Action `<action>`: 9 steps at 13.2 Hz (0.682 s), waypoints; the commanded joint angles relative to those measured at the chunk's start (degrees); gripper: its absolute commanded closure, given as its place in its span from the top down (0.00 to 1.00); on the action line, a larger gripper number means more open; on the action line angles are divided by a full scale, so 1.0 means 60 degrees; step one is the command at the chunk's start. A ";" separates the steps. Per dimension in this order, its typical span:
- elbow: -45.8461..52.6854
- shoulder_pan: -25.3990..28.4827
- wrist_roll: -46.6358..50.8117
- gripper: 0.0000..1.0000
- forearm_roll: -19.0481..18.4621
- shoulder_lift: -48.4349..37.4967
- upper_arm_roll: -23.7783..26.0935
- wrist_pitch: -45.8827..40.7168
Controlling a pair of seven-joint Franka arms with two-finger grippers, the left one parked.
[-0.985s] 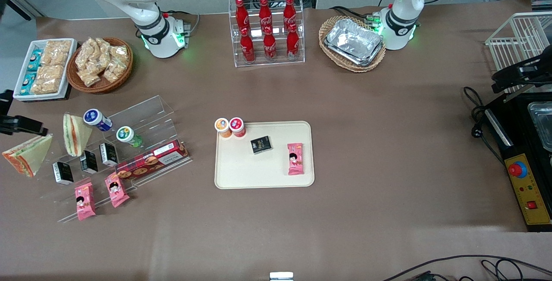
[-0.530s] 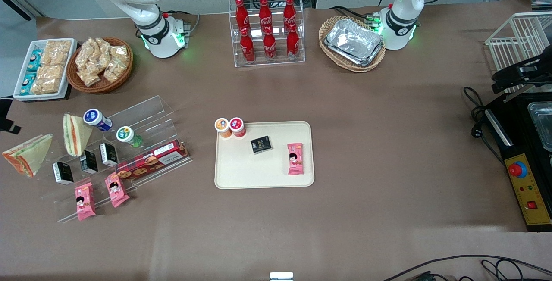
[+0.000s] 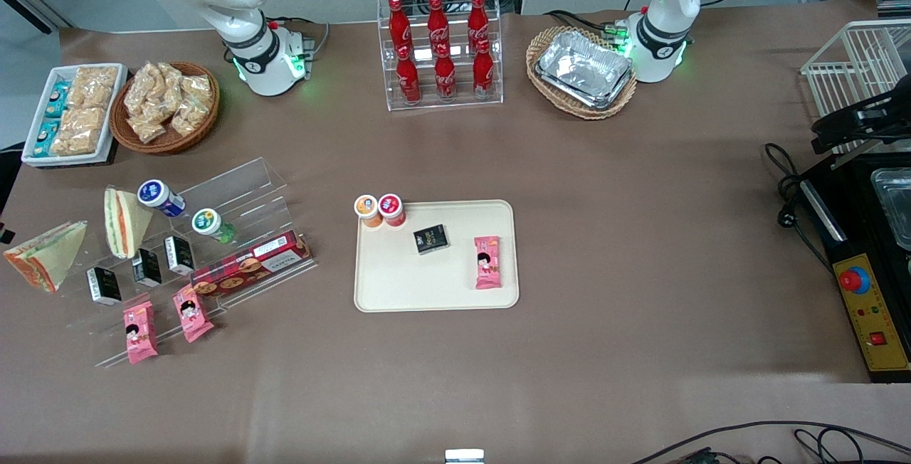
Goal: Place sandwich on tray
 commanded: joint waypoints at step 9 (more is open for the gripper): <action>-0.1221 -0.0440 -0.1594 1.00 -0.0384 0.1055 0.0081 0.2131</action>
